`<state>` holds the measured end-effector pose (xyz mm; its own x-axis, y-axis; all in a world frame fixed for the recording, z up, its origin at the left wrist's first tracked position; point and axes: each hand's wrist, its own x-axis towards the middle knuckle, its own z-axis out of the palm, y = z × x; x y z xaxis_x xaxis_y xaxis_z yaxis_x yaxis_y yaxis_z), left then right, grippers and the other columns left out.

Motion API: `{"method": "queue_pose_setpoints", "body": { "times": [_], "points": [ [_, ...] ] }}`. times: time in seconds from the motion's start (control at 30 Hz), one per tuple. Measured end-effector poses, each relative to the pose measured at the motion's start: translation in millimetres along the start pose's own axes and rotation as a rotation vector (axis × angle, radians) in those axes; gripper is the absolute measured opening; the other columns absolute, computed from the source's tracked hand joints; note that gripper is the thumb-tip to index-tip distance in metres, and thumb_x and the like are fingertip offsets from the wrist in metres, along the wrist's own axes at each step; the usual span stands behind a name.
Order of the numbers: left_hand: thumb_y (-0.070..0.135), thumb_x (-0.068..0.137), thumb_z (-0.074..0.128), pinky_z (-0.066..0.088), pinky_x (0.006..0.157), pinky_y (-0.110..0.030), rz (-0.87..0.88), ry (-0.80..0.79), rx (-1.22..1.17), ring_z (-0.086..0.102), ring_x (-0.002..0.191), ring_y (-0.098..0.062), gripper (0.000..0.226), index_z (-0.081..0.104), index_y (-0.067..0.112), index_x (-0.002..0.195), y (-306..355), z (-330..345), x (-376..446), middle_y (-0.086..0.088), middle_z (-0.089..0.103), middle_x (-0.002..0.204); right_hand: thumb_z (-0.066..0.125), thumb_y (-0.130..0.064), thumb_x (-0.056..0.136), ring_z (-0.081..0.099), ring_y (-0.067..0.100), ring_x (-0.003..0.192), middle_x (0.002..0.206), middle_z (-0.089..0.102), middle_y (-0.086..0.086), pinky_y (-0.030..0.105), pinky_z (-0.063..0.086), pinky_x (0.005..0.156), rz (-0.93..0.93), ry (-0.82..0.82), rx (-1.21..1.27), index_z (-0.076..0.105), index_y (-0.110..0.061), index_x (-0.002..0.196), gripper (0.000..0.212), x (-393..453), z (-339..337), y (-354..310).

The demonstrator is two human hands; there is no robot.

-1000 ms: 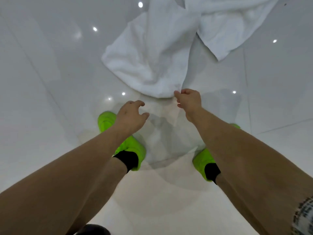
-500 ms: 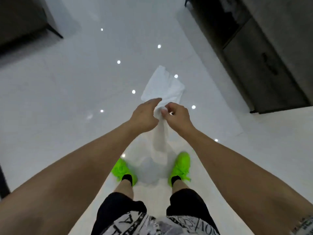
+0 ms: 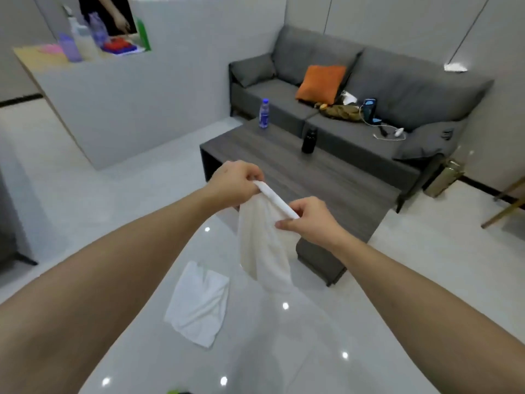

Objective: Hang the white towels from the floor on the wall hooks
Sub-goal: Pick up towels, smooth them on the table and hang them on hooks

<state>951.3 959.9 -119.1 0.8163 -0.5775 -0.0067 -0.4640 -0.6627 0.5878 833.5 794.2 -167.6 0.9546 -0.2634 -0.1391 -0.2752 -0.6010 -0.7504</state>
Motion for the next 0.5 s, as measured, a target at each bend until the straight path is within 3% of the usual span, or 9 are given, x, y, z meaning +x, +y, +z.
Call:
{"method": "queue_pose_setpoints", "body": {
  "times": [0.13, 0.27, 0.37, 0.5],
  "points": [
    [0.023, 0.086, 0.055, 0.055, 0.070, -0.033, 0.013, 0.158, -0.072, 0.060, 0.083, -0.016, 0.015, 0.068, 0.030, 0.090, 66.6, -0.5, 41.6, 0.005, 0.063, 0.090, 0.064, -0.028, 0.086, 0.063, 0.021, 0.072, 0.072, 0.067, 0.002, 0.041, 0.056, 0.069, 0.050, 0.180, -0.231, 0.070, -0.017, 0.074, 0.017, 3.9, -55.1, 29.9],
    [0.022, 0.081, 0.054, 0.043, 0.064, -0.030, 0.073, 0.278, -0.021, 0.057, 0.082, -0.018, 0.014, 0.065, 0.031, 0.085, 114.8, 0.4, 88.6, 0.002, 0.064, 0.090, 0.051, -0.018, 0.083, 0.060, 0.019, 0.075, 0.075, 0.060, -0.007, 0.035, 0.053, 0.064, 0.137, 0.410, -0.406, 0.067, -0.027, 0.079, 0.019, 2.1, -116.4, 70.1],
    [0.022, 0.077, 0.050, 0.041, 0.068, -0.030, 0.062, 0.395, -0.078, 0.058, 0.088, -0.025, 0.018, 0.064, 0.029, 0.086, 151.1, 2.8, 132.8, -0.001, 0.065, 0.094, 0.049, -0.021, 0.086, 0.053, 0.021, 0.079, 0.084, 0.053, -0.001, 0.031, 0.045, 0.065, 0.225, 0.526, -0.530, 0.066, -0.025, 0.084, 0.018, 4.0, -164.9, 106.5],
    [0.017, 0.079, 0.050, 0.043, 0.076, -0.031, 0.063, 0.430, -0.161, 0.057, 0.094, -0.026, 0.022, 0.064, 0.029, 0.092, 196.8, 15.8, 203.9, -0.003, 0.067, 0.105, 0.048, -0.017, 0.081, 0.058, 0.027, 0.089, 0.087, 0.061, 0.002, 0.032, 0.046, 0.068, 0.395, 0.569, -0.388, 0.065, -0.018, 0.085, 0.018, 18.9, -233.6, 148.1]
  ]
}}
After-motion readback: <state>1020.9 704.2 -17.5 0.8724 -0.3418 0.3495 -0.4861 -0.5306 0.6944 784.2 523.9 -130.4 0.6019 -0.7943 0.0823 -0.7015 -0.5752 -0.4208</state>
